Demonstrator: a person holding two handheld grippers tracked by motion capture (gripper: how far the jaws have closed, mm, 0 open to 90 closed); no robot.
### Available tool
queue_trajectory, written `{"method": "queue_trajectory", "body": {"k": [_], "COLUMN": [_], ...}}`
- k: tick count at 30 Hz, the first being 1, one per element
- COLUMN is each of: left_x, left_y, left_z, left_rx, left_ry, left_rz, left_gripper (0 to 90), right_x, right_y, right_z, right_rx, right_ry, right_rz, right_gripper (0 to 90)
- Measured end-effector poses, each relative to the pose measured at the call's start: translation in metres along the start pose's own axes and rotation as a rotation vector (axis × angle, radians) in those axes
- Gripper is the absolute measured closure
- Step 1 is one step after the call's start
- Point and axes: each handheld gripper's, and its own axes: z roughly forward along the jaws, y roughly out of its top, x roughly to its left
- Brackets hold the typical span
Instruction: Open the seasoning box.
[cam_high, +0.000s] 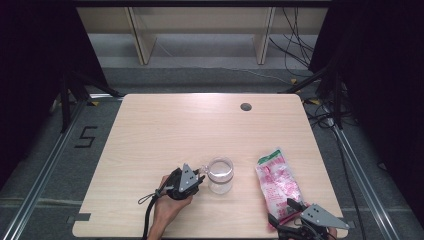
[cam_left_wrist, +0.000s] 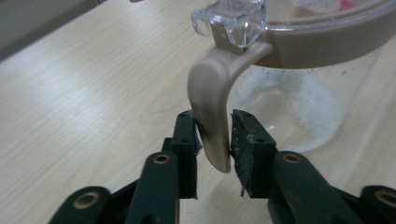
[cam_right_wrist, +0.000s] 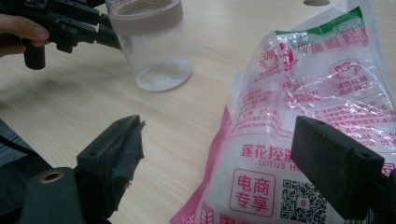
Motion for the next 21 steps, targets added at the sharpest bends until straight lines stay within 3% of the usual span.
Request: {"method": "queue_trajectory", "body": {"k": [2, 3, 6, 8, 9, 11, 14, 21], "left_x": [0.002, 0.004, 0.009, 0.009, 0.010, 0.011, 0.015, 0.018], "left_y": [0.000, 0.000, 0.000, 0.000, 0.000, 0.000, 0.003, 0.014], "left_z": [-0.005, -0.008, -0.014, -0.018, -0.021, -0.025, -0.029, -0.038], "left_rx": [-0.013, -0.002, -0.015, -0.041, -0.043, -0.056, -0.055, -0.105], "left_ry": [0.010, 0.012, -0.003, -0.031, -0.034, -0.045, -0.055, -0.066], "left_rz": [-0.014, -0.007, -0.069, -0.124, -0.131, -0.156, -0.161, -0.195], "left_gripper": [61.1, 58.5, 44.0, 38.0, 35.9, 32.4, 29.9, 29.1], "right_x": [-0.002, -0.002, -0.003, -0.002, -0.002, -0.001, -0.002, -0.001], "right_y": [0.001, 0.001, 0.000, 0.000, 0.000, 0.001, 0.001, 0.000], "right_z": [0.001, 0.002, 0.003, 0.004, 0.003, 0.003, 0.003, 0.003], "right_rx": [-0.009, -0.007, -0.007, -0.019, -0.006, -0.007, -0.001, -0.019], "right_ry": [0.002, 0.004, 0.002, 0.012, 0.006, 0.003, 0.006, 0.011], "right_rz": [-0.037, -0.032, -0.039, -0.032, -0.036, -0.037, -0.041, -0.025], "right_gripper": [17.8, 17.8, 17.8, 17.7, 17.7, 17.7, 17.1, 15.3]}}
